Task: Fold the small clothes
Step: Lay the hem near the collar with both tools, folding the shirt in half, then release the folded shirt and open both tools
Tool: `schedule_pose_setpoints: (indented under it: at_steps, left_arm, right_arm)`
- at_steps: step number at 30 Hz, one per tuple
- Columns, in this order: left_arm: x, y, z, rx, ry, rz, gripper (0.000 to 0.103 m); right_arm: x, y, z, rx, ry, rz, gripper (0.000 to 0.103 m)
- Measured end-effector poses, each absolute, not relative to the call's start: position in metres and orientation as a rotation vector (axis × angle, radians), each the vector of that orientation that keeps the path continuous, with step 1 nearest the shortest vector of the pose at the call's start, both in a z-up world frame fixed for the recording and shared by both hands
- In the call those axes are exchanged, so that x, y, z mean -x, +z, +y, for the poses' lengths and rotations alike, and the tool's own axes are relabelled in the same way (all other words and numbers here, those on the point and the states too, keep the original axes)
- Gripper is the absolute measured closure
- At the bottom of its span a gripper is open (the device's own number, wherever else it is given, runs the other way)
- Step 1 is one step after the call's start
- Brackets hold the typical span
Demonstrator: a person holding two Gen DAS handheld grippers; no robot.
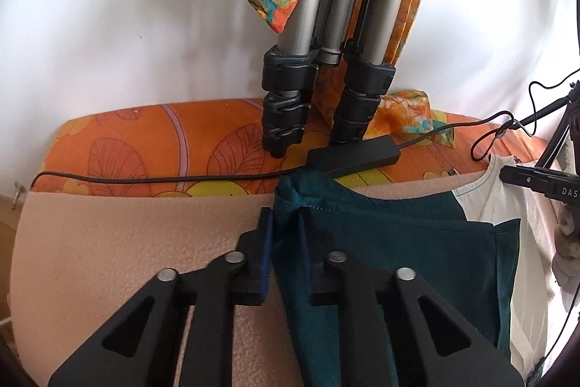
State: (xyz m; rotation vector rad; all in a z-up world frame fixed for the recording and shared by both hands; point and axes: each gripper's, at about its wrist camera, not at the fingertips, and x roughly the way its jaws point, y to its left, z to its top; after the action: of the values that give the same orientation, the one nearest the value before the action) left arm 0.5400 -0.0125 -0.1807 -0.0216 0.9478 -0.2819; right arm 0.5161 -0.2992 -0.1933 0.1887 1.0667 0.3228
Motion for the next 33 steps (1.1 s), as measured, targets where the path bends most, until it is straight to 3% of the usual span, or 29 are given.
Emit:
schedule_pose_setpoints:
  at_steps: [5, 18, 26, 33]
  left_arm:
    - [-0.539, -0.178, -0.02, -0.002, -0.263, 0.924, 0.102]
    - [-0.492, -0.091, -0.021, -0.001, -0.319, 0.799, 0.102]
    - [-0.406, -0.038, -0.006, -0.04, -0.343, 0.734, 0.102]
    - [-0.309, -0.038, 0.006, -0.079, -0.378, 0.704, 0.102]
  right_arm:
    - [-0.514, -0.187, -0.289, -0.165, 0.315, 1.039, 0.097]
    - [-0.456, -0.093, -0.281, -0.117, 0.384, 0.943, 0.098]
    - [-0.379, -0.051, -0.263, -0.053, 0.41, 0.911, 0.098]
    - [-0.286, -0.046, -0.255, -0.045, 0.431, 0.888, 0.098]
